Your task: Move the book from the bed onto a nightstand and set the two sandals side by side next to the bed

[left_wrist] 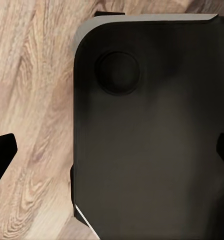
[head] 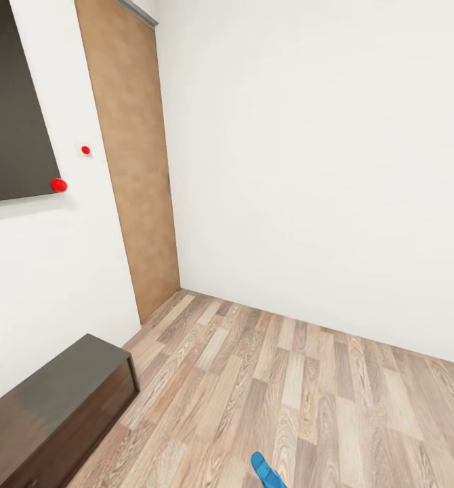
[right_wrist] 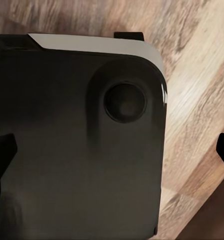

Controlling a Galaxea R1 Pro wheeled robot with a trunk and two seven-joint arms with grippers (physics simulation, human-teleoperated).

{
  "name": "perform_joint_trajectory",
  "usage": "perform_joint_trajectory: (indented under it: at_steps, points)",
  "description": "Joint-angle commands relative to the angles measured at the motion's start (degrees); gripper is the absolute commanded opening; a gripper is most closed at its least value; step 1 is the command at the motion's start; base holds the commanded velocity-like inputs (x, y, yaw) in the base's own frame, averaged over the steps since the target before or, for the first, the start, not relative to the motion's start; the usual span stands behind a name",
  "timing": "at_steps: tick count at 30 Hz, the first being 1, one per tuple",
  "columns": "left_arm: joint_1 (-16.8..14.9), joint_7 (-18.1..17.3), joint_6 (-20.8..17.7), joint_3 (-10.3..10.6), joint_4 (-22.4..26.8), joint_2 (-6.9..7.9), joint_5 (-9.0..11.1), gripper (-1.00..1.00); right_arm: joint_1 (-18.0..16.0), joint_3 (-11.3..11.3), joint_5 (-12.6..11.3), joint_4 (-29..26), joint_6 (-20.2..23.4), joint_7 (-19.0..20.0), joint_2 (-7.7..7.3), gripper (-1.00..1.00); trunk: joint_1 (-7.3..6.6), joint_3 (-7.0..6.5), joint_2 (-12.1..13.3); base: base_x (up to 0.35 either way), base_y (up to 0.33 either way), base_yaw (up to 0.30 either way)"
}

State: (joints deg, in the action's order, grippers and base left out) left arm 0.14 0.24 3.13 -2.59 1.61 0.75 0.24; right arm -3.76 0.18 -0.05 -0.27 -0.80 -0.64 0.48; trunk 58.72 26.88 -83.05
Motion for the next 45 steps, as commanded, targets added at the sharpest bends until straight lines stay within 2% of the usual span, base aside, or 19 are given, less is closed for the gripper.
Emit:
perform_joint_trajectory:
  at_steps: [1,9,14,16,19,20,24,28,30,31,45]
  points:
    - [0.02,0.02,0.12,-0.26,0.09,0.09,0.05,1.00,-0.02,-0.02,0.01,-0.02,-0.08,-0.06,-0.03,1.00,0.00,0.05,-0.02,0.032,-0.024,0.011]
    - [0.02,0.02,1.02,-0.39,1.23,0.29,0.04,1.00,-0.02,0.01,0.05,-0.45,-0.08,-0.01,-0.24,1.00,0.00,0.05,-0.02,0.011,-0.009,0.004]
    - [0.03,0.02,1.19,-1.32,1.57,0.46,0.04,1.00,-0.02,0.06,0.12,-1.78,-0.08,0.02,-0.29,1.00,0.00,0.05,-0.02,0.002,-0.001,0.001]
    - [0.03,0.02,1.23,-2.42,1.74,0.56,0.08,1.00,-0.02,0.07,0.15,-2.44,-0.08,-0.01,-0.40,1.00,0.00,0.05,-0.02,0.000,0.000,0.000]
    - [0.01,0.01,1.23,-4.72,2.67,0.81,0.10,1.00,-0.02,0.08,0.14,-3.25,-0.07,-0.04,-1.48,1.00,0.00,0.05,-0.02,0.000,0.000,0.000]
    - [-0.02,-0.12,1.02,-9.18,5.53,0.91,0.24,1.00,-0.02,0.08,0.02,-5.62,0.23,-0.05,-3.07,1.00,0.00,0.05,-0.02,0.000,0.000,0.000]
    - [-0.03,-0.19,0.86,-12.45,8.40,0.60,0.43,1.00,-0.02,0.07,-0.12,-7.04,0.25,-0.07,-3.74,1.00,0.00,0.05,-0.02,0.000,0.000,0.000]
    - [-0.01,-0.22,0.75,-14.85,11.19,0.36,1.15,1.00,-0.02,0.02,-0.23,-8.01,-0.03,-0.12,-4.32,1.00,0.00,0.05,-0.02,0.000,0.000,0.000]
    - [-0.02,-0.25,0.70,-15.90,12.66,0.25,2.72,1.00,-0.02,-0.13,-0.26,-9.02,-0.17,-0.13,-4.55,1.00,0.00,0.05,-0.02,0.000,0.000,0.000]
    - [-0.04,-0.29,0.68,-16.40,13.55,0.23,5.06,1.00,-0.02,-0.40,-0.33,-10.05,-0.30,-0.15,-4.67,1.00,0.00,0.05,-0.02,0.000,0.000,0.000]
    - [-0.24,-0.31,0.56,-16.95,14.71,0.34,16.91,1.00,-0.02,-0.64,-0.48,-12.42,-0.58,-0.37,-4.80,1.00,0.00,0.05,-0.02,0.000,0.000,0.000]
